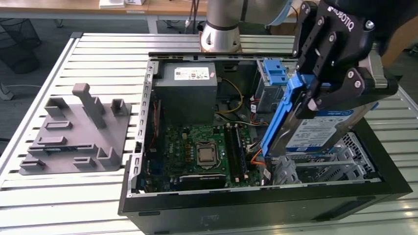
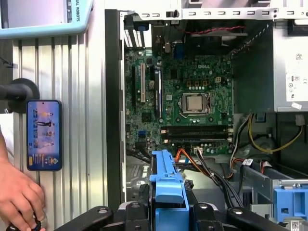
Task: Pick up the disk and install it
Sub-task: 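Insert the disk into the insertion slot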
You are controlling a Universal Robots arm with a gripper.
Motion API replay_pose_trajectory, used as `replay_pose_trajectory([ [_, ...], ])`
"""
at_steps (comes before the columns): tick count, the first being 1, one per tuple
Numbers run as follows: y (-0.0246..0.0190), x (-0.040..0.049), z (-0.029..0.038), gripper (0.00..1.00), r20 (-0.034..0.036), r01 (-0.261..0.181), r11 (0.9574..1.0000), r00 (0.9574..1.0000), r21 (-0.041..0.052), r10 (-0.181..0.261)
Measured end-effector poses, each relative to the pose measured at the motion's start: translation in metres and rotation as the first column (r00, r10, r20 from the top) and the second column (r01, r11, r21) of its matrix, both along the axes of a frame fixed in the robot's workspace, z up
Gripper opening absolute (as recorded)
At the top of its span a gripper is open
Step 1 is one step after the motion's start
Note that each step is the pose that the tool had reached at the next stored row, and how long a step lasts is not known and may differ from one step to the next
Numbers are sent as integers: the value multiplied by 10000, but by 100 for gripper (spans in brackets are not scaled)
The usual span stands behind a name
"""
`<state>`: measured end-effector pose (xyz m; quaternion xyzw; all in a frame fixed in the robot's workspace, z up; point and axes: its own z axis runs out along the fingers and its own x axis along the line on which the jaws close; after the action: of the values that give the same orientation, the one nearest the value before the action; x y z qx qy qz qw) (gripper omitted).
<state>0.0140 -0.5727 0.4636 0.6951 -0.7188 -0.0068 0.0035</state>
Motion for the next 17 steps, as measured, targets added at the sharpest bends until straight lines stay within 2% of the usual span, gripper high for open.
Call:
replay_pose_trajectory([
  [7, 0, 22, -3, 37, 0, 0, 10000, 10000, 0, 0],
  [11, 0, 81, -10, 37, 0, -1, 10000, 10000, 1, 1],
  [17, 0, 108, -20, 37, 0, -1, 10000, 10000, 2, 1],
])
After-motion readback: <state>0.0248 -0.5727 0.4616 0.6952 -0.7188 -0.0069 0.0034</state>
